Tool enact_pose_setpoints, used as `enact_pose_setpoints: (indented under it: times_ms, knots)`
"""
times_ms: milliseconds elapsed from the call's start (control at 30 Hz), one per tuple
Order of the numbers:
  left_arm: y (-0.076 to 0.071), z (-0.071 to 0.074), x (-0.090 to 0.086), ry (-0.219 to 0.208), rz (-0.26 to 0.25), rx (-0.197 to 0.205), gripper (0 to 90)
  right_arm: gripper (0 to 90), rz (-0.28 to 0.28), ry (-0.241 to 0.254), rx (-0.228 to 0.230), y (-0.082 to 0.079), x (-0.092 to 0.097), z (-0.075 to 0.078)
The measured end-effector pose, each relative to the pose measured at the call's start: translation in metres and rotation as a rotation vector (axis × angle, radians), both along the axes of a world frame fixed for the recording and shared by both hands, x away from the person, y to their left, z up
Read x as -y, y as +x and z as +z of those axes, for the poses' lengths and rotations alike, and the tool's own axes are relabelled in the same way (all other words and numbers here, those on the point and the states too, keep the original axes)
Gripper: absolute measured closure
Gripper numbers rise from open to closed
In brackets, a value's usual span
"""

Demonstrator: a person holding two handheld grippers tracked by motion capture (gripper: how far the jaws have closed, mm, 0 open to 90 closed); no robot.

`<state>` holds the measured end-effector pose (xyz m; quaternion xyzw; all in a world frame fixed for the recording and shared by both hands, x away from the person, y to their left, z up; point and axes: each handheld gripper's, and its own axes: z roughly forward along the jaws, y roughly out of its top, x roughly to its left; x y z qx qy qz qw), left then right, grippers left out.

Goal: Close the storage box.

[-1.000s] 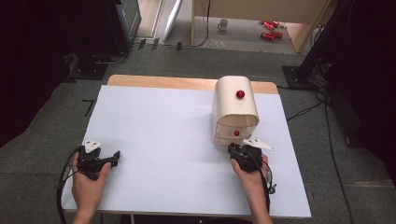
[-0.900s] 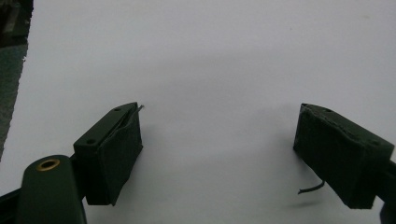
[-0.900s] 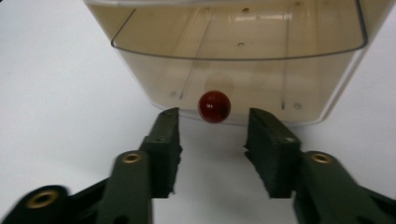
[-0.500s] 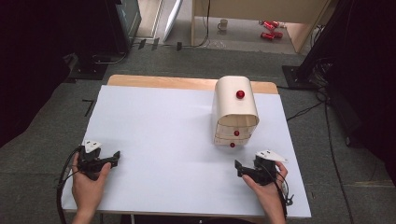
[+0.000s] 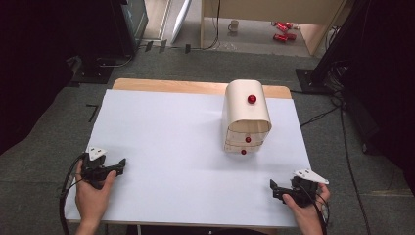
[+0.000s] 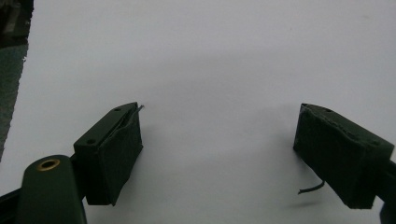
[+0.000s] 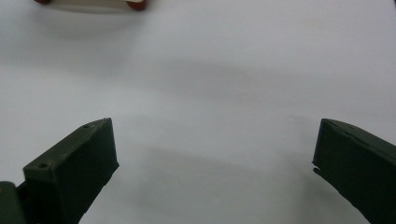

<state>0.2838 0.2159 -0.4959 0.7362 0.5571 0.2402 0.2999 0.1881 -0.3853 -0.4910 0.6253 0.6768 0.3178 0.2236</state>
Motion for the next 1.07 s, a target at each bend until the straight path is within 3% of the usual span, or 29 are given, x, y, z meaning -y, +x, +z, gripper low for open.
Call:
enact_pose_setpoints:
  times_ms: [300, 467, 700, 1067]
  knots:
    - [0.000, 0.000, 0.000, 0.000, 0.000, 0.000, 15.2, 0.0, -0.029, -0.051, 0.007, -0.011, 0.026, -0.003]
    - [0.000, 0.000, 0.000, 0.000, 0.000, -0.001, 15.2, 5.3, 0.023, -0.087, -0.001, -0.010, 0.025, -0.010]
    - [0.000, 0.000, 0.000, 0.000, 0.000, -0.001, 15.2, 3.7, 0.019, -0.078, 0.028, -0.011, 0.026, -0.013]
    - [0.000, 0.000, 0.000, 0.000, -0.001, -0.001, 15.2, 3.8, 0.020, -0.077, 0.029, -0.011, 0.026, -0.013]
